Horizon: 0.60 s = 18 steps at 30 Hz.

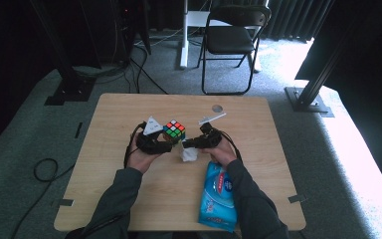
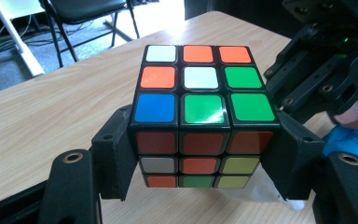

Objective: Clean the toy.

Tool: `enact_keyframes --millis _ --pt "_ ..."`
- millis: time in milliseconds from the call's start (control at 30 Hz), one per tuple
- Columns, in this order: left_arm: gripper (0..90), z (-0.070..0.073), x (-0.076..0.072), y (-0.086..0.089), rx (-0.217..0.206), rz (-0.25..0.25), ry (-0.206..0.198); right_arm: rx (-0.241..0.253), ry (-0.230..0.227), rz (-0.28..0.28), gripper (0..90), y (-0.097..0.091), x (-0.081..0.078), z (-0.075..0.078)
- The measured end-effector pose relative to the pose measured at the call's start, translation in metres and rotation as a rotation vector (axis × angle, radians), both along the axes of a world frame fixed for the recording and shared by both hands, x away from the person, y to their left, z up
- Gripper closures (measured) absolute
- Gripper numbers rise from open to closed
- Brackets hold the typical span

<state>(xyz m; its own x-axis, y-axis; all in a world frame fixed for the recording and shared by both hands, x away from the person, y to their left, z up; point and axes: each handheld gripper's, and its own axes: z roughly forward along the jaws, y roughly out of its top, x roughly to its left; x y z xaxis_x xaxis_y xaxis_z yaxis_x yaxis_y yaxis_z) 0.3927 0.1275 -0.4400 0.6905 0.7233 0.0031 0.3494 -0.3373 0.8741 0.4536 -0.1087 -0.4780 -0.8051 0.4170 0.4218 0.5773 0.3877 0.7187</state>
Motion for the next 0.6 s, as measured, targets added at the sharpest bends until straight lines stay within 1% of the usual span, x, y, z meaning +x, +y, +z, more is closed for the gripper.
enact_keyframes --millis 100,167,367,467,600 --pt "34.5 0.001 0.000 -0.001 -0.007 0.001 -0.003 0.012 -0.018 0.020 84.3 0.004 -0.002 0.002" --pt "34.5 0.002 0.001 -0.001 -0.008 0.002 -0.004 0.021 -0.022 0.035 84.3 0.007 -0.003 0.002" --pt "34.5 0.002 0.002 -0.004 -0.010 0.001 -0.003 0.018 -0.030 0.086 84.2 0.014 -0.008 0.002" --pt "34.5 0.002 0.001 -0.004 -0.008 -0.004 -0.002 0.017 -0.038 0.079 84.2 0.014 -0.007 0.002" --pt "34.5 0.003 -0.001 -0.004 -0.008 -0.005 -0.007 0.009 -0.044 0.035 84.2 0.011 -0.005 0.002"
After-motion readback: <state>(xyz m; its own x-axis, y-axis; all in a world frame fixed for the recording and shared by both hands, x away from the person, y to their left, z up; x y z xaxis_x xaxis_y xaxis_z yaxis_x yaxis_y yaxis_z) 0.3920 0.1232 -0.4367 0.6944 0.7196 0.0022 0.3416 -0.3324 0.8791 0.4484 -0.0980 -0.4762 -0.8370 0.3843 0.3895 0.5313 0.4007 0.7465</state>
